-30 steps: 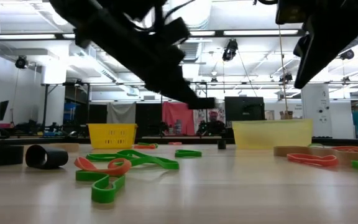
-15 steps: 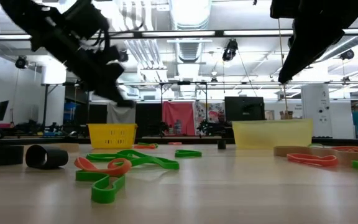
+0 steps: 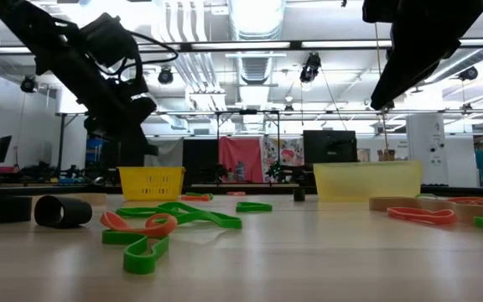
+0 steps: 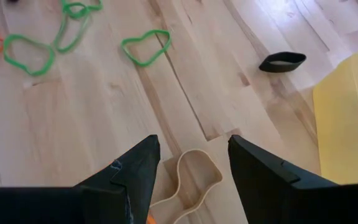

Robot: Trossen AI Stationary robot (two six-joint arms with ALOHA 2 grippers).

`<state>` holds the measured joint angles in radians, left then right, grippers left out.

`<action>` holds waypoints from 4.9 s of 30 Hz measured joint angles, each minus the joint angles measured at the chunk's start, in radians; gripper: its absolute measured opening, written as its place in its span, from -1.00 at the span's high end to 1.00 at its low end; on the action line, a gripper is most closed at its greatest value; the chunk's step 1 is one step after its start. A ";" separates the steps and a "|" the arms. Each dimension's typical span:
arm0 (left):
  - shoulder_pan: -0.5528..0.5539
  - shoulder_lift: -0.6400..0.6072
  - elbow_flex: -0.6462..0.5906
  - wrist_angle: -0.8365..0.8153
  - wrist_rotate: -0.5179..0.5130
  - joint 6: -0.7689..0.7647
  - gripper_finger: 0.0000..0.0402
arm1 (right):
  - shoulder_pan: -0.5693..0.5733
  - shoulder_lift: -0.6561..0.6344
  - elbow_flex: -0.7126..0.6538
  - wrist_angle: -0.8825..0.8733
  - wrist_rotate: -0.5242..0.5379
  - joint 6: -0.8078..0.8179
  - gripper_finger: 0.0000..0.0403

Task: Sort rubber bands into baskets
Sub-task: Put the black rubber band into the left yellow bin, then put the green rubber band into the left blue bin

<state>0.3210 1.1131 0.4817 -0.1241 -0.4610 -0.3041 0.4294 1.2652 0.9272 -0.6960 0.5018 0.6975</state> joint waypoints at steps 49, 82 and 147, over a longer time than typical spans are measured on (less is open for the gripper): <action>-0.505 -0.068 0.079 0.135 0.000 0.191 0.35 | -0.013 0.000 0.000 0.032 -0.144 0.317 0.07; -0.710 -0.110 0.079 0.132 -0.091 0.214 0.36 | -0.288 0.083 0.001 -0.323 -0.249 0.412 0.20; -0.710 -0.111 0.078 0.140 -0.106 0.244 0.35 | -0.393 0.189 -0.204 -0.022 -0.270 0.234 0.72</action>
<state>-0.3893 1.0019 0.5598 0.0158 -0.5674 -0.0605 0.0364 1.4544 0.7235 -0.7181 0.2321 0.9315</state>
